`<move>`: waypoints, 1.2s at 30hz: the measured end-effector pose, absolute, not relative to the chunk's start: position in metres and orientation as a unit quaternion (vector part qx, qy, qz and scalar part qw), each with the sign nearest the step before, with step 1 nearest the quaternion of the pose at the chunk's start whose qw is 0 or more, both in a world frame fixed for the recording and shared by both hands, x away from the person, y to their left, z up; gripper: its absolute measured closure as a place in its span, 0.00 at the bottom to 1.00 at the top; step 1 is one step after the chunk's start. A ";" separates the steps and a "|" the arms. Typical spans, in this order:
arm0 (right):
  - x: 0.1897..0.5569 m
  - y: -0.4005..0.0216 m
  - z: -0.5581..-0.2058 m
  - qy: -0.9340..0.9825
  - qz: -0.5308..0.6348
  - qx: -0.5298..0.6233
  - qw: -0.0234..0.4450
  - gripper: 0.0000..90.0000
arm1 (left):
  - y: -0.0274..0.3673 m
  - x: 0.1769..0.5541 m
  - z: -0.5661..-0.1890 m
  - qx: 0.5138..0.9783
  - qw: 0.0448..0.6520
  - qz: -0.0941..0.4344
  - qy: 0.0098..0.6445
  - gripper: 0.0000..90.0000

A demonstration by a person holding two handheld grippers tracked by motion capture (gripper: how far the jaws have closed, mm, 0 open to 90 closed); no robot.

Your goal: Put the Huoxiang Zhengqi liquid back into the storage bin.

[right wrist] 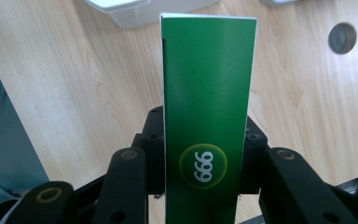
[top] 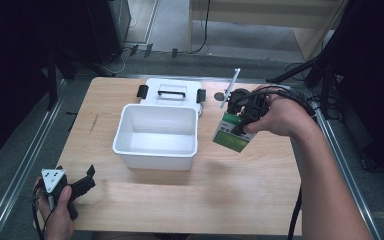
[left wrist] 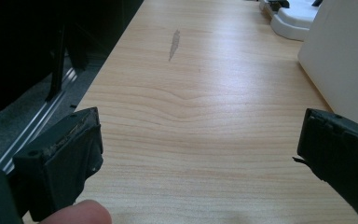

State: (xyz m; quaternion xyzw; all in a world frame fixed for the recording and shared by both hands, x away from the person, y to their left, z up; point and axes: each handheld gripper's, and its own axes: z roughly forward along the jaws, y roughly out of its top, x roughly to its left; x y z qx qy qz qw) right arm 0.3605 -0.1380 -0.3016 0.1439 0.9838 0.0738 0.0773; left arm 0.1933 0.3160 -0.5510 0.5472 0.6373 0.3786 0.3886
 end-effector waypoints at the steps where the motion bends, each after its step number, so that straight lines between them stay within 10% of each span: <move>1: 0.360 -0.137 -0.299 0.984 0.076 0.142 0.079 0.72 | 0.316 0.193 -0.551 0.547 0.388 0.379 0.637 0.01; 36: 0.366 -0.047 -0.258 0.989 0.084 0.082 0.086 0.72 | 0.318 0.193 -0.551 0.545 0.392 0.373 0.641 0.01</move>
